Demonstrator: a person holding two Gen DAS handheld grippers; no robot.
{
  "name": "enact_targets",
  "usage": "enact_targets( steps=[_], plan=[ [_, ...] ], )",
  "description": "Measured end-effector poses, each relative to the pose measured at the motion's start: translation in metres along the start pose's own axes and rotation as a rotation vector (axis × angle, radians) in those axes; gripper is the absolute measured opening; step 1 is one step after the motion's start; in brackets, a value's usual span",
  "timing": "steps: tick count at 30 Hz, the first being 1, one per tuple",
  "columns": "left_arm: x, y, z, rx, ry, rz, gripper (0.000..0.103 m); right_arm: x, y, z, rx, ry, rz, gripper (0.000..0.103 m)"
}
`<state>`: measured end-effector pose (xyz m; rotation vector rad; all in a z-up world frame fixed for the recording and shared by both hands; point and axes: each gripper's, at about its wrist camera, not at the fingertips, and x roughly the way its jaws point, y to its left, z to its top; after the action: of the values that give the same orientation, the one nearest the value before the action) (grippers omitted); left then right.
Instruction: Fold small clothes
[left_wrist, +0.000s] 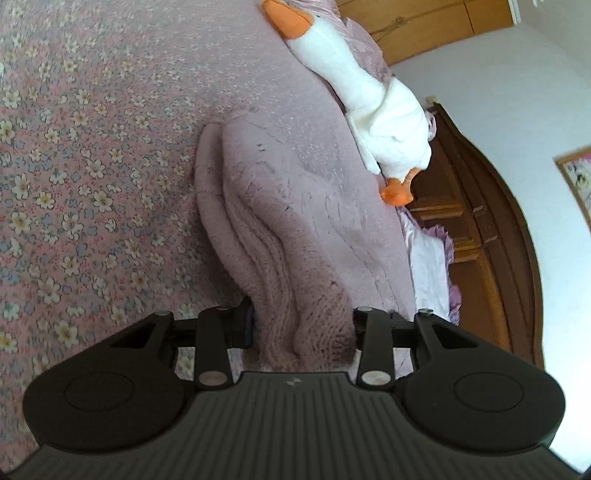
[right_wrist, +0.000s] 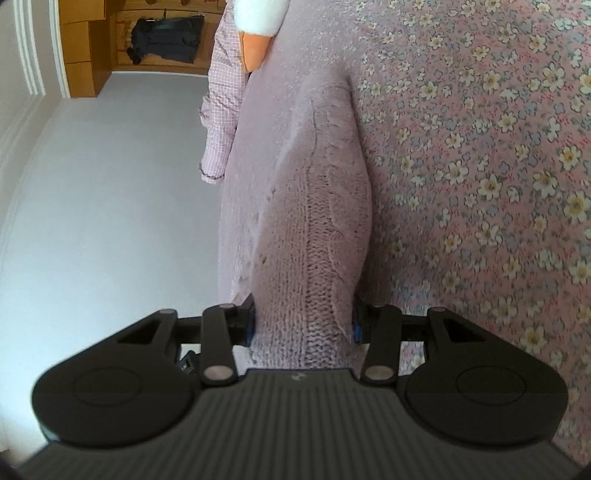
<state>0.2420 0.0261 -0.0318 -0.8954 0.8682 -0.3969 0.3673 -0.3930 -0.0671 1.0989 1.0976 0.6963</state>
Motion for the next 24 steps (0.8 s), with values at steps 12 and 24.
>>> enact_targets(
  steps=[12,24],
  plan=[
    [0.007,0.016,-0.021,0.047,0.019,0.014,0.046,-0.005,-0.018,-0.019,-0.004,0.004,-0.033,0.048],
    [-0.012,-0.002,-0.03,0.11,-0.008,0.134,0.062,-0.033,0.007,-0.04,-0.102,-0.045,-0.187,0.059]
  ],
)
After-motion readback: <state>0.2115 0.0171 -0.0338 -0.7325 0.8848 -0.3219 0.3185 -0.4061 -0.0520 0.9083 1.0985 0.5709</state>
